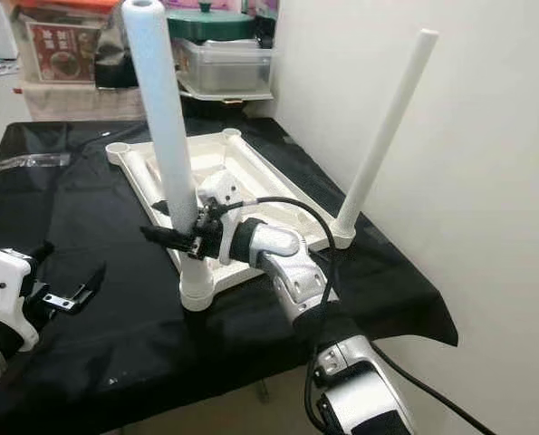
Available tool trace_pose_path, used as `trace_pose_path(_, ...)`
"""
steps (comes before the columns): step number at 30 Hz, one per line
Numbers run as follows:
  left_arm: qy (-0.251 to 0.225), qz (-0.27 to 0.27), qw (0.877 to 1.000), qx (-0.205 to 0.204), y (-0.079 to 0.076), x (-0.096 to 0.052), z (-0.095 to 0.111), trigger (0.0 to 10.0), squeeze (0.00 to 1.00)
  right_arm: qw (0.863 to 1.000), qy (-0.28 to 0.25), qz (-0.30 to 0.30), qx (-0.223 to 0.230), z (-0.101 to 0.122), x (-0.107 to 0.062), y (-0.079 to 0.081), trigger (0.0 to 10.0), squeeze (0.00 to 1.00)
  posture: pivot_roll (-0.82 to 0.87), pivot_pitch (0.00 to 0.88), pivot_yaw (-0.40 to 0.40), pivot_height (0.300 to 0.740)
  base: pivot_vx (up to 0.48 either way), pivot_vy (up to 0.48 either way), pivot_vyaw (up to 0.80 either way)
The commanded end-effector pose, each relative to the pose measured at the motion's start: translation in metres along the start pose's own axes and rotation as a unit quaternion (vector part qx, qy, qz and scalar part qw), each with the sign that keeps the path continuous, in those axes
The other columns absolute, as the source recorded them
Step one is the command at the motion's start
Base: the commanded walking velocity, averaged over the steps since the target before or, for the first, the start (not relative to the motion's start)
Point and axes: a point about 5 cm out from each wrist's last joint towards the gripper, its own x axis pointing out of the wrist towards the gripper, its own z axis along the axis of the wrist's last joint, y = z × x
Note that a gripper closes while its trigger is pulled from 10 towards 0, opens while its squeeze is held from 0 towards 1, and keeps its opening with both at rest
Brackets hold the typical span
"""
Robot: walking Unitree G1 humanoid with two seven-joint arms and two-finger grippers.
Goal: Building children table
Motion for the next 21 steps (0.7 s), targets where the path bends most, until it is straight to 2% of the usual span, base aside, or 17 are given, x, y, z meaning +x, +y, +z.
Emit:
trace_pose_path(1,0.002,-0.003,1.000,-0.008,-0.003,0.000,0.000,10.0,0.00,0.997,0.036,-0.003,0.061,-0.024,-0.008,0.001,0.0,0.00,0.16,0.000,-0.131,0.740,0.000,0.000,0.00)
trace_pose_path(2,0.002,-0.002,1.000,-0.011,-0.003,0.000,0.000,10.0,0.00,0.996,0.032,-0.006,0.078,-0.024,-0.007,0.000,0.0,0.00,0.16,0.000,-0.131,0.740,0.000,0.000,0.00)
trace_pose_path(10,0.002,0.002,1.000,-0.014,-0.002,0.000,-0.001,10.0,0.00,0.993,0.020,-0.030,0.109,-0.027,-0.005,-0.005,0.0,0.00,0.17,0.000,-0.130,0.740,0.000,0.000,0.00)
trace_pose_path(17,0.002,0.007,1.000,-0.015,-0.001,0.000,-0.001,10.0,0.00,0.991,0.018,-0.071,0.112,-0.030,-0.003,-0.008,0.0,0.00,0.17,0.000,-0.128,0.740,0.000,0.000,0.00)
trace_pose_path(18,0.001,0.011,1.000,-0.015,0.001,-0.001,0.000,10.0,0.00,0.974,0.024,-0.175,0.140,-0.036,-0.005,-0.020,0.0,0.00,0.17,0.000,-0.131,0.740,0.000,0.000,0.00)
trace_pose_path(19,0.001,0.011,1.000,-0.015,0.001,-0.001,0.000,10.0,0.00,0.974,0.024,-0.175,0.140,-0.036,-0.005,-0.020,0.0,0.00,0.17,0.000,-0.131,0.740,0.000,0.000,0.00)
trace_pose_path(20,-0.001,0.018,1.000,-0.014,0.003,-0.001,0.001,10.0,0.00,0.941,0.052,-0.302,0.146,-0.045,-0.013,-0.030,0.0,0.00,0.16,0.000,-0.126,0.740,0.000,0.000,0.00)
trace_pose_path(21,-0.001,0.018,1.000,-0.014,0.003,-0.001,0.001,10.0,0.00,0.941,0.052,-0.302,0.146,-0.045,-0.013,-0.030,0.0,0.00,0.16,0.000,-0.126,0.740,0.000,0.000,0.00)
